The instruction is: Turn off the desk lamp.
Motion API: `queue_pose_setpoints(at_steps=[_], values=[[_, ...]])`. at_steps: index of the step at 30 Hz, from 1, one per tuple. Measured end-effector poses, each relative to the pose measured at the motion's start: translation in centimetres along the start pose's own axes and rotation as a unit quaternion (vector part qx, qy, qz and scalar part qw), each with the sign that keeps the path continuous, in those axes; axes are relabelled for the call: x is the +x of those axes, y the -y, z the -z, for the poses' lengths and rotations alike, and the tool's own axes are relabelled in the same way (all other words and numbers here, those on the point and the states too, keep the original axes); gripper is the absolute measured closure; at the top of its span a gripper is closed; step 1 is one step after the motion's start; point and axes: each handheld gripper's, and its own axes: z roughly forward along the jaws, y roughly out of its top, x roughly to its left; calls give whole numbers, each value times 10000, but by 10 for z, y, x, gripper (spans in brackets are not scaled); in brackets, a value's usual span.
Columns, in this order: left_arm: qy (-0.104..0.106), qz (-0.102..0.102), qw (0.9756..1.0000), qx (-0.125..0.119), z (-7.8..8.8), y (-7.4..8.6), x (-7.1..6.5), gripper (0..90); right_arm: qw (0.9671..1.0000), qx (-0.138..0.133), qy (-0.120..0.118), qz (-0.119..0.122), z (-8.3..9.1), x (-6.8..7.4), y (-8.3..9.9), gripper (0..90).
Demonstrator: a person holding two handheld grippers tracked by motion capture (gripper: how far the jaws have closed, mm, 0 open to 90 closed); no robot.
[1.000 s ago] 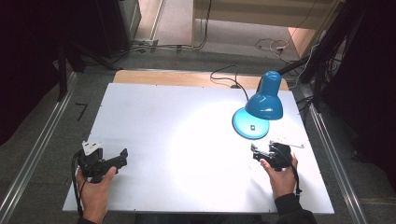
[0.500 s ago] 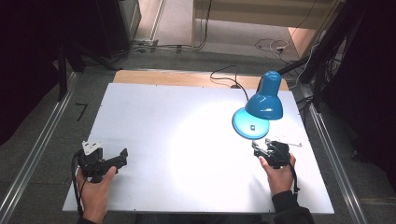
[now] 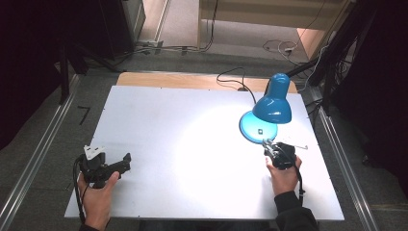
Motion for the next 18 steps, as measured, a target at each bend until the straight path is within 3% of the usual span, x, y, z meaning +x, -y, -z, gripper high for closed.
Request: queue_pose_setpoints(at_steps=[4, 18], values=[[-8, -5, 10000, 18, 0, 0, 0, 23, 9999, -89, 61, -51, -5, 0, -2, 869], [-2, -2, 10000, 18, -1, 0, 0, 22, 9999, -151, 72, -17, -16, 8, -6, 873]])
